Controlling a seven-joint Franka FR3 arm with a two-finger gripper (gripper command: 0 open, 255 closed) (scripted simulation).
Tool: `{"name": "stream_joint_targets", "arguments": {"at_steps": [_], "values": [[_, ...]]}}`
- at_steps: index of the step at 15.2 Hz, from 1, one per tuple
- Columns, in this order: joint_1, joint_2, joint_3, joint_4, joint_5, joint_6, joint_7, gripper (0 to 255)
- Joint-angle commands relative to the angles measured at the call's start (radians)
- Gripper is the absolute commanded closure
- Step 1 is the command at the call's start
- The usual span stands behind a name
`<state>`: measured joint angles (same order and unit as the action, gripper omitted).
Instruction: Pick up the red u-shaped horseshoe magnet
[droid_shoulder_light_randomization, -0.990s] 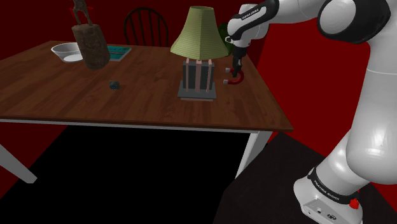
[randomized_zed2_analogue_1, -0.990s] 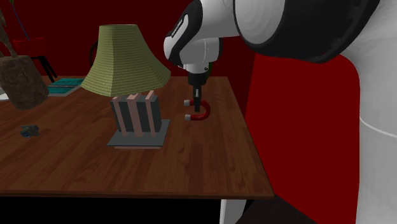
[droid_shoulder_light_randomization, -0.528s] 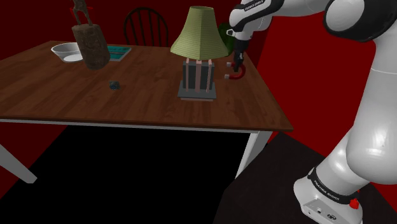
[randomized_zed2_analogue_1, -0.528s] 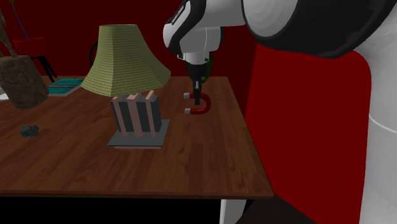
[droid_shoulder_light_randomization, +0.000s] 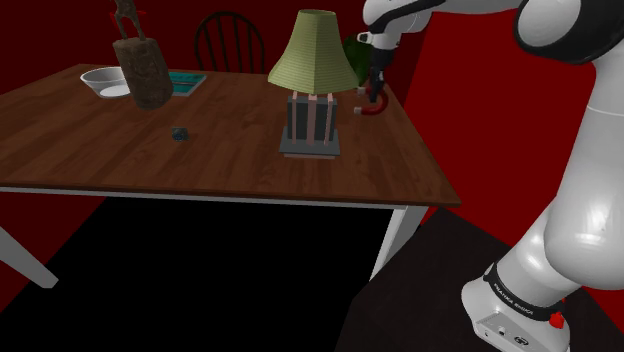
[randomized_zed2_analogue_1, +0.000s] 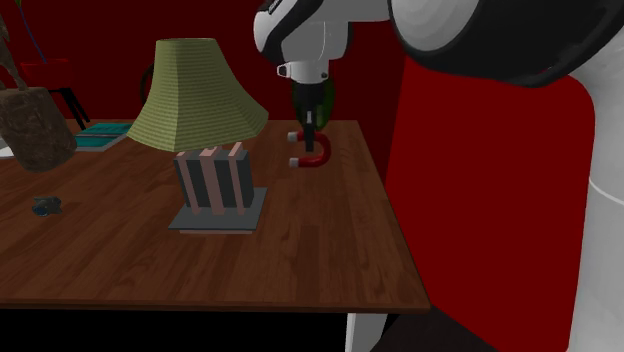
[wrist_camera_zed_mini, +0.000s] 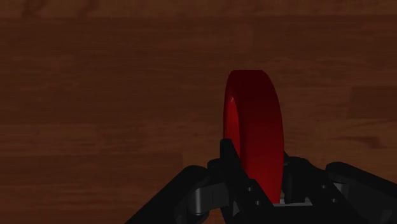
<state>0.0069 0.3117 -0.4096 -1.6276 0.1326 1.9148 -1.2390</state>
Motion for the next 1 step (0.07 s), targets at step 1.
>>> {"name": "stream_joint_targets", "arguments": {"at_steps": [1], "values": [[0.0,-0.003,-0.001,0.005,-0.002,-0.008,0.0,255]]}}
